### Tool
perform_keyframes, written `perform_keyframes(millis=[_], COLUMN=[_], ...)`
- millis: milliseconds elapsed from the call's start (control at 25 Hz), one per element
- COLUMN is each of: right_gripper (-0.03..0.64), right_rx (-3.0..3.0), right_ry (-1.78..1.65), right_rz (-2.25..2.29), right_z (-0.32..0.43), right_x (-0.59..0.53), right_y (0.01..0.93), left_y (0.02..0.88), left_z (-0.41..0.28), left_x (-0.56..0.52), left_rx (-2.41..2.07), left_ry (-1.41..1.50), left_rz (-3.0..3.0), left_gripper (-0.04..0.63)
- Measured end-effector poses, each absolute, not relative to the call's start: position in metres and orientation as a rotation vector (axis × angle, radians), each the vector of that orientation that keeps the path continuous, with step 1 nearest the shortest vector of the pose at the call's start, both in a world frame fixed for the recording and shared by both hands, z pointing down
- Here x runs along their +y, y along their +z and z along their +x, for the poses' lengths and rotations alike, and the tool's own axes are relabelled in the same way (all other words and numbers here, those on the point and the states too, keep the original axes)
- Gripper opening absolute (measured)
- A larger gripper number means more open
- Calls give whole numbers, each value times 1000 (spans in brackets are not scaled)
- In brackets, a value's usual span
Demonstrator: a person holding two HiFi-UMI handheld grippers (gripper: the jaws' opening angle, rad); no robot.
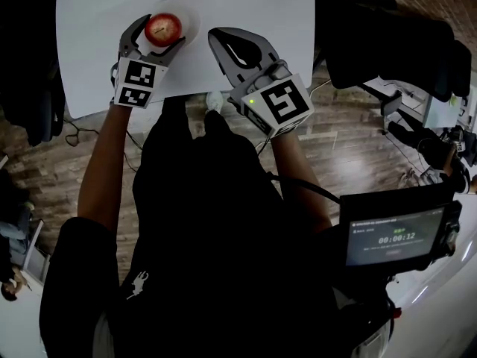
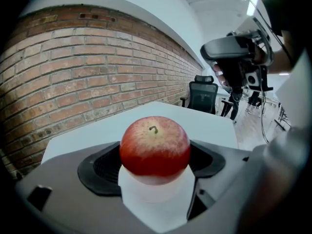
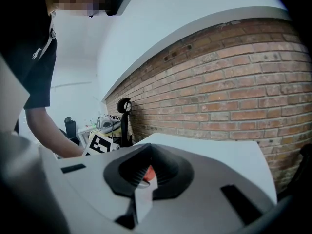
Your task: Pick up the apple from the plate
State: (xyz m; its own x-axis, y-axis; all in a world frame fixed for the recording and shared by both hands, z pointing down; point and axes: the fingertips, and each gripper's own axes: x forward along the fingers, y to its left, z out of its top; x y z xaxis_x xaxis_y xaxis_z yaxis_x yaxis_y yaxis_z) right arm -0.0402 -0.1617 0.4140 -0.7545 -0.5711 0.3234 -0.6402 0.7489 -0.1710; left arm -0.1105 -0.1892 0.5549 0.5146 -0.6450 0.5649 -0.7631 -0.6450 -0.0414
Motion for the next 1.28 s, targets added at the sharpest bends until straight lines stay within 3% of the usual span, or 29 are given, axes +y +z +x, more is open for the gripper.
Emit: perform_keyframes(millis=[480,800,1280], right_gripper=[4,3,3], right_rx=[-2750,-2819,-2870], right_ry=[350,284,233], right_rz=[903,907,873], right_z=[-54,-20,-16], right_x=[-167,-137,-124], right_y=[405,352,332], left_y=[540,468,434], left_z=[-116,-83,-70], left_x=[-183,-158,-132], left_rx=[-1255,-1337,-1353], left_ry=[772,744,724], left_rz=[2529,2588,2610], left_gripper=[407,407,407])
